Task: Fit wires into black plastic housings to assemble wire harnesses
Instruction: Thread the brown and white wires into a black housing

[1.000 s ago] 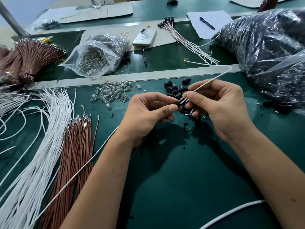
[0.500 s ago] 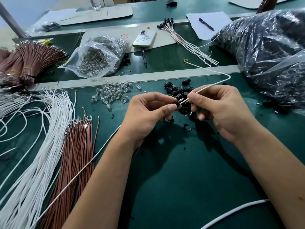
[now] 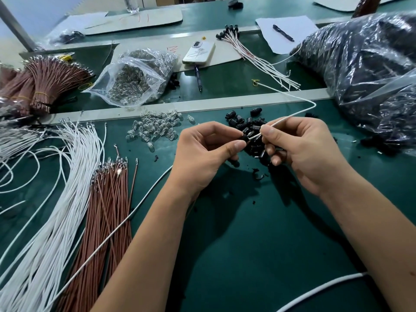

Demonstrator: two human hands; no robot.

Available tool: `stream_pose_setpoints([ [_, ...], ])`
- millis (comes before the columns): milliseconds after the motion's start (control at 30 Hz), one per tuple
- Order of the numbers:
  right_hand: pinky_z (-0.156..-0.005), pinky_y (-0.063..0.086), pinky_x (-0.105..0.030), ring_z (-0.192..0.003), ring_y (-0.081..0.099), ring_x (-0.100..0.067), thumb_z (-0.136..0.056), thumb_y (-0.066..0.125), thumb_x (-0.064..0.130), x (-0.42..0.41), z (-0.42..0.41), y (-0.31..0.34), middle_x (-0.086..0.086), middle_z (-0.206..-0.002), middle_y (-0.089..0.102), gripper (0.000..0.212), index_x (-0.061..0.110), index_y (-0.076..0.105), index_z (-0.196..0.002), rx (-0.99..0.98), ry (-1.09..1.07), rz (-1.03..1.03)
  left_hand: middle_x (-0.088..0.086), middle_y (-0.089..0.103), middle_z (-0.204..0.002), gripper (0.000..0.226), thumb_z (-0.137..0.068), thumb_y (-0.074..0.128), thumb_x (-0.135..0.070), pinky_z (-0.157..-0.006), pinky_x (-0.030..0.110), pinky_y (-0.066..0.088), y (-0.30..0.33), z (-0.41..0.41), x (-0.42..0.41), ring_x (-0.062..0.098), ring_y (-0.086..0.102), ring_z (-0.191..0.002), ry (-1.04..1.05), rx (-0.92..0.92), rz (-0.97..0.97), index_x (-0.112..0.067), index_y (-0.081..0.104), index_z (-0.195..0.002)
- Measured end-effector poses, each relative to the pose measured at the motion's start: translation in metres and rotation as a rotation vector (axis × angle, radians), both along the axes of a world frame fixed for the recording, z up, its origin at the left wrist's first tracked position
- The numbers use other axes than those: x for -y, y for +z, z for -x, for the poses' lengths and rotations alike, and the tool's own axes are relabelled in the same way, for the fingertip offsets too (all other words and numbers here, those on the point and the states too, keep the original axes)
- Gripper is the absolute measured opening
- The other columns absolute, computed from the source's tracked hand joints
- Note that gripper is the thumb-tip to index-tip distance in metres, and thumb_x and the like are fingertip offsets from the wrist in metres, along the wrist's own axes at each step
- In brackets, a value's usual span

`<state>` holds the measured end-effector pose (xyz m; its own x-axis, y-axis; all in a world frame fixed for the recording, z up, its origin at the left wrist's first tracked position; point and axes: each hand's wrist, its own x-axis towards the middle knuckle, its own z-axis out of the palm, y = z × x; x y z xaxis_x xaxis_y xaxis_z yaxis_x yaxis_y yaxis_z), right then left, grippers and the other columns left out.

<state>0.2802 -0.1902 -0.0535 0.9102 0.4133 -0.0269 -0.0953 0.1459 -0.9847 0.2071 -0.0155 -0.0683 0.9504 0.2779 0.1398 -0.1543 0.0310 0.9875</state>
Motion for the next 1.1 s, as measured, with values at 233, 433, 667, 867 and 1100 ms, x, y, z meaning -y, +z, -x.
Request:
stream_pose_setpoints([
  [233,-0.043,0.045,-0.020,-0.053,0.055,-0.014,-0.091,0.072,0.006,-0.0002,0.0000,-0.0014,-0.005,-0.066,0.063,0.009,0.002,0.069,-0.083,0.045,-0.016,0.011,0.008,0.074,-0.073,0.013,-0.079,0.081,0.003,-0.058,0.017,0.049,-0.0006,-0.0009,0.0032,0.015,0.065,-0.058,0.030,0.044,0.017,-0.001,0.073,-0.089],
  [433,-0.042,0.044,-0.020,-0.054,0.055,-0.014,-0.087,0.072,0.011,0.0001,0.0028,0.0025,-0.005,-0.068,0.064,0.010,0.002,0.068,-0.085,-0.009,0.037,-0.033,0.007,0.074,-0.072,0.014,-0.077,0.083,0.001,-0.057,0.014,0.047,-0.0005,0.0000,0.0015,0.014,0.065,-0.059,0.020,0.029,-0.001,-0.004,0.073,-0.087],
  [667,-0.044,0.047,-0.022,-0.057,0.059,-0.014,-0.077,0.077,0.023,-0.0041,0.0081,0.0009,-0.005,-0.069,0.067,0.019,0.007,0.073,-0.087,0.059,0.101,0.024,0.004,0.073,-0.068,0.014,-0.077,0.081,0.002,-0.055,0.014,0.046,0.0014,0.0003,0.0037,0.010,0.062,-0.055,0.030,0.044,0.044,-0.005,0.072,-0.085],
  [867,-0.045,0.048,-0.022,-0.060,0.061,-0.015,-0.077,0.079,0.020,-0.0025,0.0062,-0.0006,-0.007,-0.069,0.068,0.011,0.013,0.078,-0.084,0.080,0.120,-0.013,0.002,0.073,-0.068,0.015,-0.076,0.081,0.006,-0.056,0.014,0.048,0.0017,0.0006,0.0061,0.009,0.063,-0.056,0.012,0.031,0.037,0.000,0.070,-0.084],
  [1100,-0.048,0.050,-0.021,-0.060,0.062,-0.015,-0.077,0.079,0.020,-0.0025,0.0054,-0.0005,-0.010,-0.069,0.068,0.010,0.013,0.079,-0.083,0.080,0.103,-0.030,0.016,0.077,-0.089,0.020,-0.074,0.086,-0.006,-0.071,0.027,0.054,0.0028,0.0027,0.0018,0.023,0.065,-0.071,-0.011,-0.016,0.000,-0.010,0.078,-0.091],
])
